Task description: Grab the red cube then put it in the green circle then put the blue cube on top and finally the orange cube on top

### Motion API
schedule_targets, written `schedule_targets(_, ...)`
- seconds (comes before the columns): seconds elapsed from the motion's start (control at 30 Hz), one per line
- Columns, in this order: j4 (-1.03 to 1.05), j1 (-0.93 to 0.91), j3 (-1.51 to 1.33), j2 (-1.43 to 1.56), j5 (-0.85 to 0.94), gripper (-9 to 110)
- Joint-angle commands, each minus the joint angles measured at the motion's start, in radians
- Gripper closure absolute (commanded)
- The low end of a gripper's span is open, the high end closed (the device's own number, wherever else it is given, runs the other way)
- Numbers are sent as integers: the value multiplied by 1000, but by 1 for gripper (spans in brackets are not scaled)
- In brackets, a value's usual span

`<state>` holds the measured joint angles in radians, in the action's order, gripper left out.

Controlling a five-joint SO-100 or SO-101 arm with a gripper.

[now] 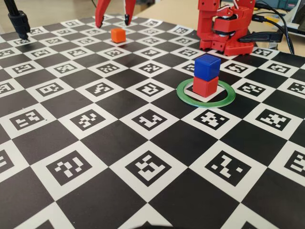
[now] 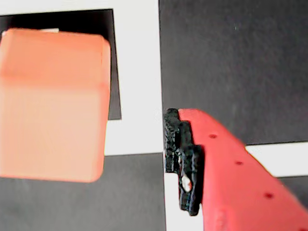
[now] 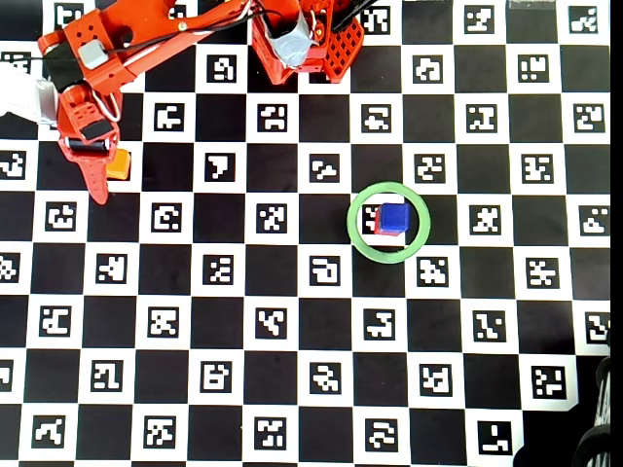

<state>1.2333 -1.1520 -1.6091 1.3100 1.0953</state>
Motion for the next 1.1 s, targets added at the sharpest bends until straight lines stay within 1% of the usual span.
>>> schedule_targets(0.0,-28,2,67,18,6,53)
schedule_targets(0.3,-94,20,17,5,-5,53)
schedule_targets(1.07,-121,43,-71,20,-17,53)
